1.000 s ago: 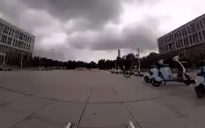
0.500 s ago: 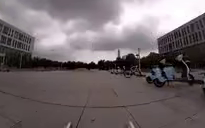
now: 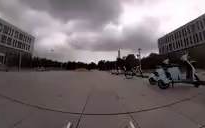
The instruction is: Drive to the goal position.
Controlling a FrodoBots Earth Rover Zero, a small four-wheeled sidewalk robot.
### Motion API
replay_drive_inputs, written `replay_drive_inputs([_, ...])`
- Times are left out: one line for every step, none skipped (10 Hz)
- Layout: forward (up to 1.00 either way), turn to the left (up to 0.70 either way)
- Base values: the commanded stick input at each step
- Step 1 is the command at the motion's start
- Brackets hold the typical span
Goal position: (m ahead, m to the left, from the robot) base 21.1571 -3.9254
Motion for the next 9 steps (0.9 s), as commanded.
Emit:
replay_drive_inputs([0.50, 0.08])
replay_drive_inputs([0.50, 0.01])
replay_drive_inputs([0.50, 0.01])
replay_drive_inputs([0.50, 0.01])
replay_drive_inputs([0.50, 0.01])
replay_drive_inputs([0.50, 0.01])
replay_drive_inputs([0.50, 0.01])
replay_drive_inputs([0.50, 0.01])
replay_drive_inputs([0.50, 0.01])
